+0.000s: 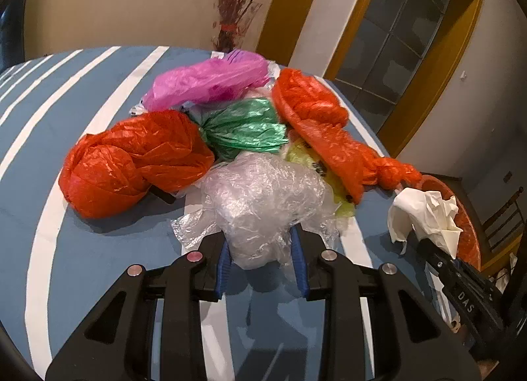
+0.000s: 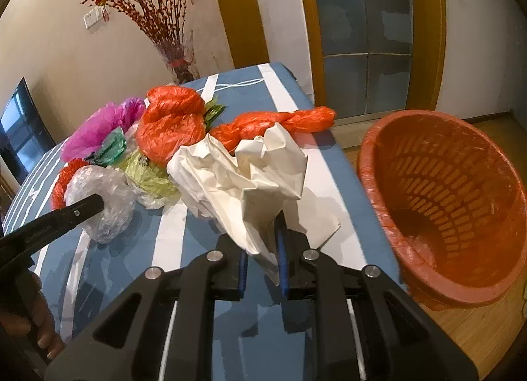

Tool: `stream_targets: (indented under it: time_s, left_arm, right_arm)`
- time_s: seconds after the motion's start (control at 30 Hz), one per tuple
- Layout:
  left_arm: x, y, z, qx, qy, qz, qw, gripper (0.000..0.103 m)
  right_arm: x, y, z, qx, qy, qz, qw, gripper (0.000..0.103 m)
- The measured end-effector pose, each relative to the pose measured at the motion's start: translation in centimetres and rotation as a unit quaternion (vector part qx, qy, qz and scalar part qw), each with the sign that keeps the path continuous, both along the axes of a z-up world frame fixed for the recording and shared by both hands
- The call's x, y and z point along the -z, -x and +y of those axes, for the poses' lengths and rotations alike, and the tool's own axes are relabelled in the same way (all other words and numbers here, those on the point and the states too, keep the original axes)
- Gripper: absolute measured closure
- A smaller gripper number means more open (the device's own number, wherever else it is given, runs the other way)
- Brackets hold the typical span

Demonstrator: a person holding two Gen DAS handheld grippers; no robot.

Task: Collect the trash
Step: 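Grasp the clear plastic bag with the left tool while the right tool grasps the white tissue, then carry both items over the orange wastebasket and open both tools to drop them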

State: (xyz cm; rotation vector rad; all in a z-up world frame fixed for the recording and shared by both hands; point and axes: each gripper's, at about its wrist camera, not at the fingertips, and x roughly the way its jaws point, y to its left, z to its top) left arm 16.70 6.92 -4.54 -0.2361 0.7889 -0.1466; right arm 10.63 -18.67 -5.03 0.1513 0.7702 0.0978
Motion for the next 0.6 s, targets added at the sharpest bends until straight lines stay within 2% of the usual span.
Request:
stream_targets:
  time_s: [0.27,0.6]
  left_arm:
    - [-1.8,1.4,-2.2,0.030,0.001,-0.020,0.9994,0.072]
    - [-3.6,1.6,-8.7,0.104,0.009,-0.041,0.9937,0.072]
  right_arm:
    - [-1.8,1.6,-2.9,0.030,-0.007,-0.020,0.999,0.087]
    - [-3.8,3.5,-8.6,0.095,-0.006,-0.041,0.995,0.087]
